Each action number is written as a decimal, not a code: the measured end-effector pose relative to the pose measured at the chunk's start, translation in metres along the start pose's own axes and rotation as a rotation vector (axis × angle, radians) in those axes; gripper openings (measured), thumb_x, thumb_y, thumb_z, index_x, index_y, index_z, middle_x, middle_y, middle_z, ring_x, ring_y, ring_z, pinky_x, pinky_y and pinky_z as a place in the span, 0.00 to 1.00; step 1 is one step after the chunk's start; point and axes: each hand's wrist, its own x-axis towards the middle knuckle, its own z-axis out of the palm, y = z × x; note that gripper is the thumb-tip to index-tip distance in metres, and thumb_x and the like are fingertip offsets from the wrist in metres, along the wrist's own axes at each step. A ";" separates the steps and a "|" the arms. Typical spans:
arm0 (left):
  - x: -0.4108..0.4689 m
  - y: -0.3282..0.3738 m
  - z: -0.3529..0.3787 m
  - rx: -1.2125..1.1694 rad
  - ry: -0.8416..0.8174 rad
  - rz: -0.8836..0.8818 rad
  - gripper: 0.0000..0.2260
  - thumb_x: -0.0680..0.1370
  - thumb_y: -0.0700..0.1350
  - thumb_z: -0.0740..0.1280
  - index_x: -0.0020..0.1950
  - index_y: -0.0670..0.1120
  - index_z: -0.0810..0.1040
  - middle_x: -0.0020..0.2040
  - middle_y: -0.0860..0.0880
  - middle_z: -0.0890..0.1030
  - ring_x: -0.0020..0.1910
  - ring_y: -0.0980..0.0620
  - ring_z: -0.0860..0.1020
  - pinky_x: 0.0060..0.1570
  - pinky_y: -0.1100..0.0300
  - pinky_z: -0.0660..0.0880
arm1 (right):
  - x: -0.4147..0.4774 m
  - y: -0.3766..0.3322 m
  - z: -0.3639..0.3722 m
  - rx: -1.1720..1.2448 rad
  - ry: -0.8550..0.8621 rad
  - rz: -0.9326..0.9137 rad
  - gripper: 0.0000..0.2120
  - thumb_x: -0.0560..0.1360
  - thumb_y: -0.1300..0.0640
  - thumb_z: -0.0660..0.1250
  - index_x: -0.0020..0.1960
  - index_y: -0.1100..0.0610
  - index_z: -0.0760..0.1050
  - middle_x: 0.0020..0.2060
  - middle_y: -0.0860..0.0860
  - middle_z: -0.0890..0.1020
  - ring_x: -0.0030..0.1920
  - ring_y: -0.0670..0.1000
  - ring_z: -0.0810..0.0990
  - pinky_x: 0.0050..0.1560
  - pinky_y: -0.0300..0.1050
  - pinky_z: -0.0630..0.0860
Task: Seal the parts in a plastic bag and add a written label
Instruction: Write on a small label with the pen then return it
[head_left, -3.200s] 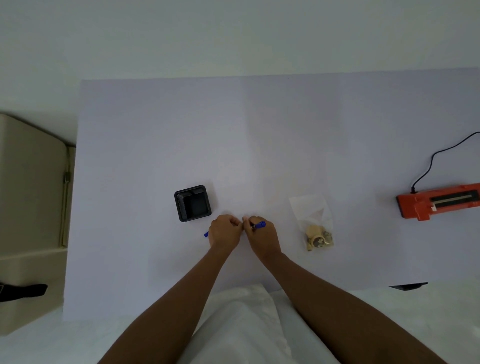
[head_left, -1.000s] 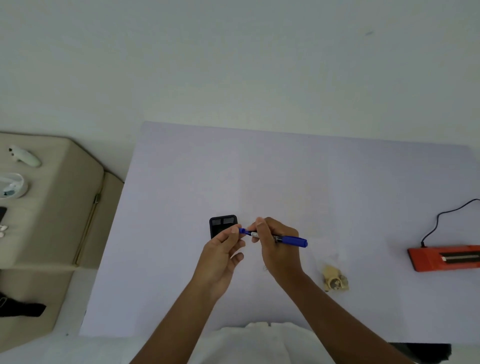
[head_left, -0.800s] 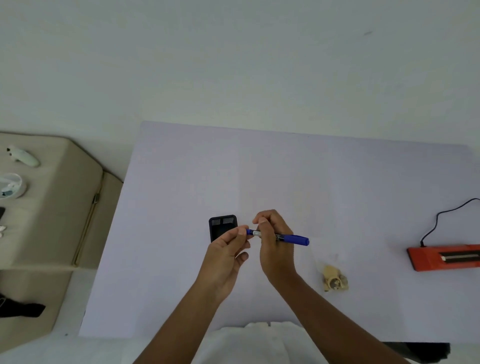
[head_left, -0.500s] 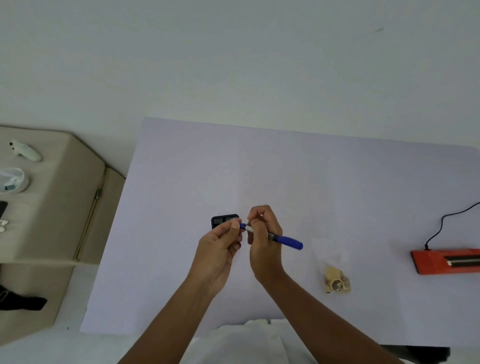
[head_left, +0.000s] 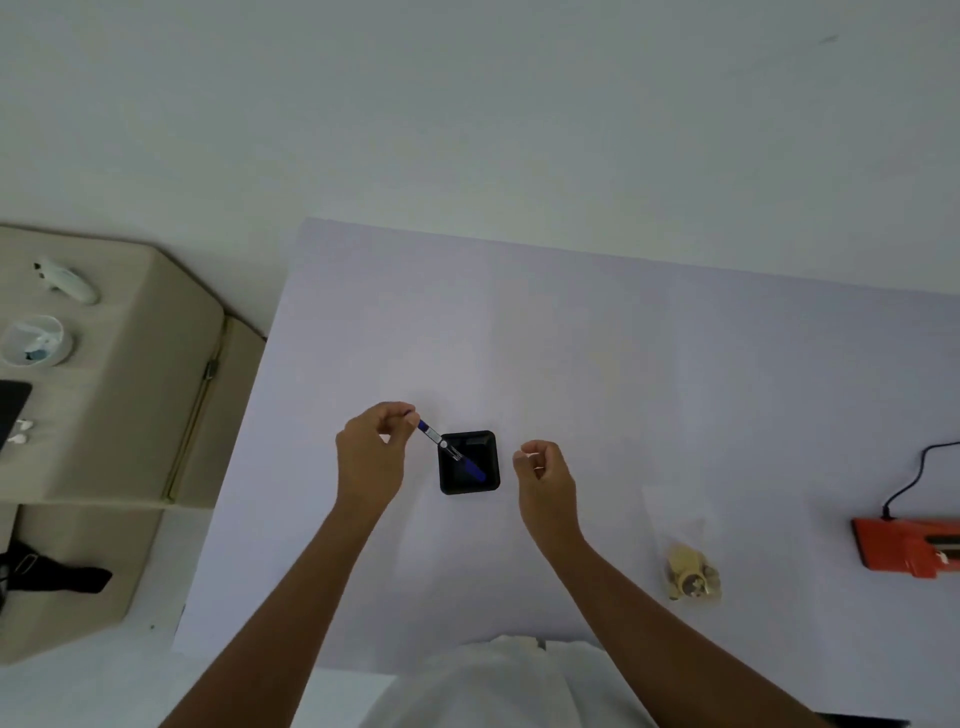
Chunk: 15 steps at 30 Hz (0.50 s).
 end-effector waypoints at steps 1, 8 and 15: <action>-0.001 -0.005 0.007 0.009 -0.020 -0.010 0.02 0.76 0.43 0.70 0.45 0.48 0.82 0.37 0.53 0.82 0.38 0.59 0.78 0.37 0.75 0.70 | 0.002 0.004 0.002 -0.032 -0.018 0.002 0.05 0.79 0.55 0.64 0.53 0.54 0.75 0.42 0.50 0.80 0.38 0.48 0.76 0.40 0.39 0.72; -0.004 -0.031 0.042 0.021 -0.108 -0.100 0.01 0.77 0.42 0.69 0.47 0.47 0.81 0.43 0.52 0.83 0.42 0.57 0.80 0.40 0.70 0.71 | 0.011 0.018 0.019 -0.101 -0.126 -0.027 0.08 0.80 0.54 0.63 0.55 0.55 0.78 0.45 0.53 0.82 0.41 0.51 0.80 0.43 0.52 0.83; 0.015 -0.022 0.066 0.023 -0.096 -0.177 0.07 0.80 0.42 0.64 0.56 0.43 0.78 0.49 0.47 0.81 0.44 0.52 0.79 0.33 0.75 0.72 | 0.031 0.013 0.028 0.000 -0.075 -0.055 0.11 0.81 0.56 0.64 0.58 0.62 0.79 0.48 0.57 0.84 0.42 0.55 0.84 0.33 0.35 0.80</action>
